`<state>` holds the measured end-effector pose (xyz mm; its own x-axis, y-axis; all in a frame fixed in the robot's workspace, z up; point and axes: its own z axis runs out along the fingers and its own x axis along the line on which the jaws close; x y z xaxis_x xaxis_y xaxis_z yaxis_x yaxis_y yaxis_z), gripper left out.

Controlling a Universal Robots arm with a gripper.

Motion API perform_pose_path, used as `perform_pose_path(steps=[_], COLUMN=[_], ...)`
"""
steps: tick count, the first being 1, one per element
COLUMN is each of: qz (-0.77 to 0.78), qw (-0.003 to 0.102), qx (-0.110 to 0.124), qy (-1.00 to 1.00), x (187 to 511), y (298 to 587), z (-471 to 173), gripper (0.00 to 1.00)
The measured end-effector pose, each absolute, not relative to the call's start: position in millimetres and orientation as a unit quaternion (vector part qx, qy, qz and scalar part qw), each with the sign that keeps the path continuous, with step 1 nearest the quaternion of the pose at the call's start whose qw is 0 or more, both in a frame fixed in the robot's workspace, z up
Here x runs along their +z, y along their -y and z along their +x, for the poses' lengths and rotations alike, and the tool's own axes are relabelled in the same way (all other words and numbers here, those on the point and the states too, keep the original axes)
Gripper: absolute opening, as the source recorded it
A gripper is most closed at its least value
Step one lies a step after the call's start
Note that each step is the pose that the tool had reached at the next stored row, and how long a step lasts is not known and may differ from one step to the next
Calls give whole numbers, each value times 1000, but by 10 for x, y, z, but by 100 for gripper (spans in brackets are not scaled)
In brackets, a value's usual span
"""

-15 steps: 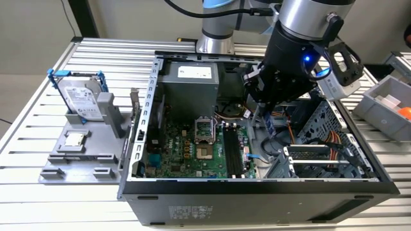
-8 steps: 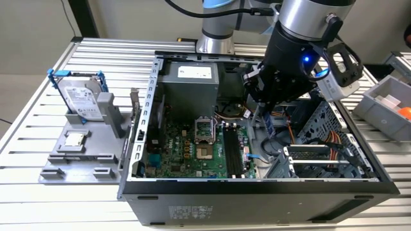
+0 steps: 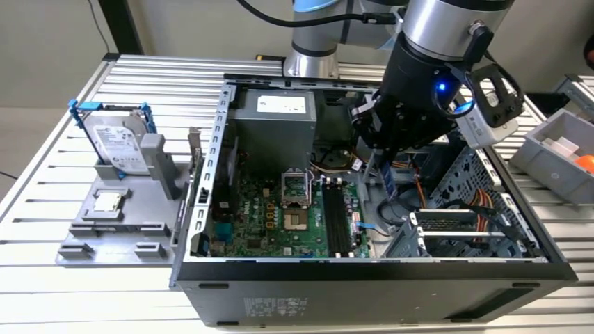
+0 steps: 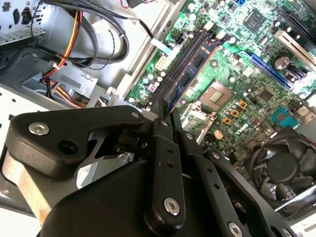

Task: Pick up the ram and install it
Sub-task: 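Insert the ram into the slot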

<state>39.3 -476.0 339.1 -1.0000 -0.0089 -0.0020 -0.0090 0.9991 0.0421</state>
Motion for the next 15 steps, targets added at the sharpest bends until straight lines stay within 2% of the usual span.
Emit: perform_pose_path(steps=[15], qz=[-4], qw=[1], qx=[21], qy=[-1000], x=[3370], y=[4760], z=[393], gripper=[0])
